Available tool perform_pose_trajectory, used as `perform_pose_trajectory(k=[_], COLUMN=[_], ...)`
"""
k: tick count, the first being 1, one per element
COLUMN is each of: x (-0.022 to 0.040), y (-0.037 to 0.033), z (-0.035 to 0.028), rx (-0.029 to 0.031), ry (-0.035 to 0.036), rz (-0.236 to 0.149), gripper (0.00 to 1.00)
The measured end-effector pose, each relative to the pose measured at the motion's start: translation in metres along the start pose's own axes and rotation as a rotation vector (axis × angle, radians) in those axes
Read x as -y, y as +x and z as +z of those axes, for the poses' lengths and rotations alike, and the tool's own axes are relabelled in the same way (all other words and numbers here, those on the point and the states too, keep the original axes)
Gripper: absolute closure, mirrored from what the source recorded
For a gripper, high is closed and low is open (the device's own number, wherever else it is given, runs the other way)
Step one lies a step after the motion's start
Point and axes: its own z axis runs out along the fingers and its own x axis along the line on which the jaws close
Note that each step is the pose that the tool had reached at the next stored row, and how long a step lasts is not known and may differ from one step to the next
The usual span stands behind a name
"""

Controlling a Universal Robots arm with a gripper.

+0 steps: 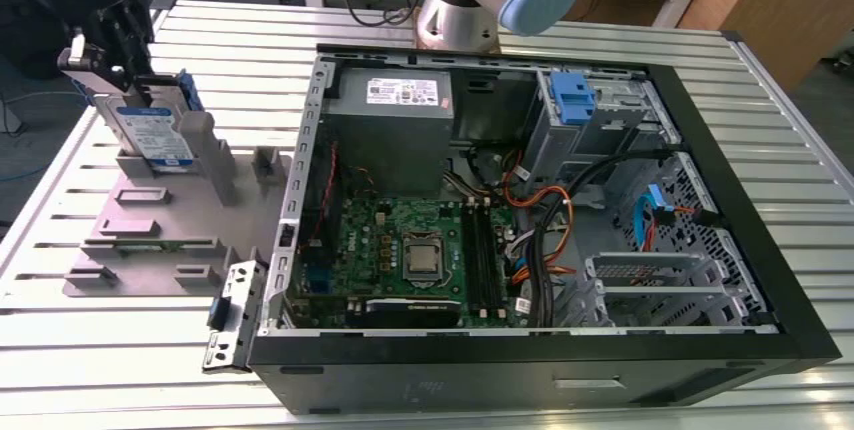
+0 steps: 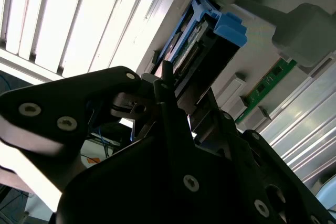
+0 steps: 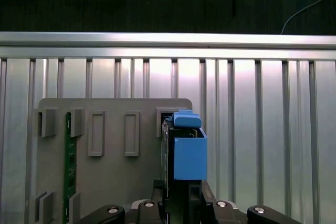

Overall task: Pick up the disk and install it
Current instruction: 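Pick up the disk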

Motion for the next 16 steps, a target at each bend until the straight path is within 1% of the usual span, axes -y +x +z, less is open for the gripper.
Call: perform_pose_trajectory(k=[6,9,16], x=[0.0000,0.0000,0.0000], y=[0.0002,0.0004,0.0006], z=[0.0000,-0.0001,-0.0001], rx=[-0.0001,-0.0001,-0.0001], ry=[0.0000,-0.0001,0.0000], rz=[0.000,0.000,0.000], gripper=[0.62,0.65,0.65])
